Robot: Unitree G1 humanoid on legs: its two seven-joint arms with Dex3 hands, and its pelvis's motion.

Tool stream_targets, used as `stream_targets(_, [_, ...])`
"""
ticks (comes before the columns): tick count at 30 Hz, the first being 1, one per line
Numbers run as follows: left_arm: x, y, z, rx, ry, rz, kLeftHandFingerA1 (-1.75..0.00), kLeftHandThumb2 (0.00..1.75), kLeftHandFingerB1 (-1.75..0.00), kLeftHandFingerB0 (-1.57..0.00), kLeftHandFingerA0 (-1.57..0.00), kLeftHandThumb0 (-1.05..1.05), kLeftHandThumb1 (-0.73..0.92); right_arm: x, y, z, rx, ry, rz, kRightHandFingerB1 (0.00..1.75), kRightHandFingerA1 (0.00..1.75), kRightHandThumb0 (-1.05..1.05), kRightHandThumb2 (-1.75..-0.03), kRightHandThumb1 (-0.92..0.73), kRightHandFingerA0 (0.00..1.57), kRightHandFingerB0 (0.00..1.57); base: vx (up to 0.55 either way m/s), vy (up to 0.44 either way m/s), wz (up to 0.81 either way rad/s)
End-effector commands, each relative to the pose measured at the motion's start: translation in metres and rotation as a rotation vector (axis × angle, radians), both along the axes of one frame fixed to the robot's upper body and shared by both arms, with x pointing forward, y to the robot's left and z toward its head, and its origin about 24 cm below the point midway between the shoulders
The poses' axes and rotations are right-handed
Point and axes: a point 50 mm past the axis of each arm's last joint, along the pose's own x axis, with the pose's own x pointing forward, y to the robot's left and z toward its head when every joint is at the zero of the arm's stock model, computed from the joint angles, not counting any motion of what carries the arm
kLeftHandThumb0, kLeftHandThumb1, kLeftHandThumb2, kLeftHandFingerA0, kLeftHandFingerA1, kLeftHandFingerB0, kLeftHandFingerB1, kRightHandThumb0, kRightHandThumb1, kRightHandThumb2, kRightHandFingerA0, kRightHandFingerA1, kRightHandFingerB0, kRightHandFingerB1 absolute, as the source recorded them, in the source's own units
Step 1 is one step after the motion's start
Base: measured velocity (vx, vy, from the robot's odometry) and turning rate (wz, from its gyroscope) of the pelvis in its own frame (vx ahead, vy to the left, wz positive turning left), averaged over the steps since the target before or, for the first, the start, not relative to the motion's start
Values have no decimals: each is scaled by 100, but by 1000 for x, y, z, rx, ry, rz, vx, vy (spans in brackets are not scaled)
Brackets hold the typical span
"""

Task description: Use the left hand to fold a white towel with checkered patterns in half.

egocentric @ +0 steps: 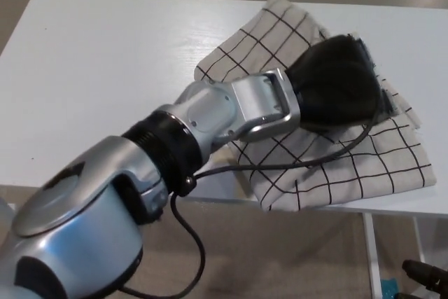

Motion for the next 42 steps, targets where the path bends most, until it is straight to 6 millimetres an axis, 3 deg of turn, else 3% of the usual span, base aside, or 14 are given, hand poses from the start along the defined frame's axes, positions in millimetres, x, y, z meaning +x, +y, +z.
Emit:
stream_targets(1, [-12, -7, -60, 353, 445, 316, 0, 67, -14, 0, 0, -95, 45, -2, -2, 2, -25, 0, 1, 51, 62, -38, -58, -57, 65, 73, 0, 0, 0])
stream_targets(13, [-14, -4, -63, 387, 566, 402, 0, 62, -7, 0, 0, -101, 51, -3, -3, 1, 7, -9, 1, 53, 64, -36, -57, -58, 67, 75, 0, 0, 0])
stream_targets(15, [-6, -4, -16, 160, 577, 358, 0, 77, -4, 0, 0, -100, 39, -3, -1, -1, -2, 1, 3, 52, 62, -37, -57, -58, 66, 75, 0, 0, 0])
stream_targets(18, [-6, -3, -7, 127, 577, 350, 0, 77, -4, 0, 0, -100, 39, -3, -1, -1, -7, 1, 4, 52, 62, -37, -57, -58, 66, 75, 0, 0, 0])
stream_targets(21, [-13, 8, 80, -185, 473, 162, 0, 76, -6, 0, 0, -97, 40, -3, -3, -1, -11, -9, 12, 52, 62, -37, -57, -58, 64, 75, 0, 0, 0])
stream_targets(24, [-17, 13, 94, -232, 455, 133, 0, 76, -6, 0, 0, -97, 40, -3, -3, -1, -16, -10, 12, 52, 62, -37, -57, -58, 64, 75, 0, 0, 0])
stream_targets(25, [-27, 26, 121, -344, 422, 57, 0, 77, -7, 0, 0, -100, 43, -2, -5, -1, -20, -8, 16, 51, 61, -40, -57, -57, 63, 74, 0, 0, 0])
stream_targets(26, [-27, 26, 121, -344, 422, 57, 0, 77, -7, 0, 0, -100, 43, -2, -5, -1, -20, -8, 16, 51, 61, -40, -57, -57, 63, 74, 0, 0, 0])
stream_targets(29, [-70, 79, 187, -643, 295, -157, 0, 77, -10, 0, 0, -99, 44, -2, -7, -1, -32, 1, 34, 51, 60, -40, -58, -57, 62, 75, 0, 0, 0])
stream_targets(30, [-74, 84, 191, -666, 285, -173, 0, 61, 0, 0, 0, -105, 66, -2, -7, -2, -35, 5, 35, 52, 61, -40, -57, -56, 62, 75, 0, 0, 0])
stream_targets(32, [-83, 107, 204, -733, 251, -217, 0, 58, -16, 0, 0, -96, 57, -5, -7, -4, -47, 13, 37, 51, 60, -41, -58, -57, 62, 74, 0, 0, 0])
stream_targets(40, [-127, 179, 217, -888, 201, -260, -1, 58, -13, 0, 0, -91, 57, -17, -8, -10, -26, 83, -9, 53, 59, -40, -58, -56, 61, 74, 0, 0, 0])
stream_targets(41, [-132, 187, 216, -895, 200, -259, 0, 88, -11, 0, 0, -82, 44, -18, -7, -10, -25, 82, -14, 53, 59, -40, -58, -56, 60, 74, 0, 0, 0])
stream_targets(42, [-136, 195, 214, -900, 202, -258, 0, 88, -11, 0, 0, -82, 44, -18, -7, -9, -25, 78, -18, 53, 59, -40, -58, -56, 60, 74, 0, 0, 0])
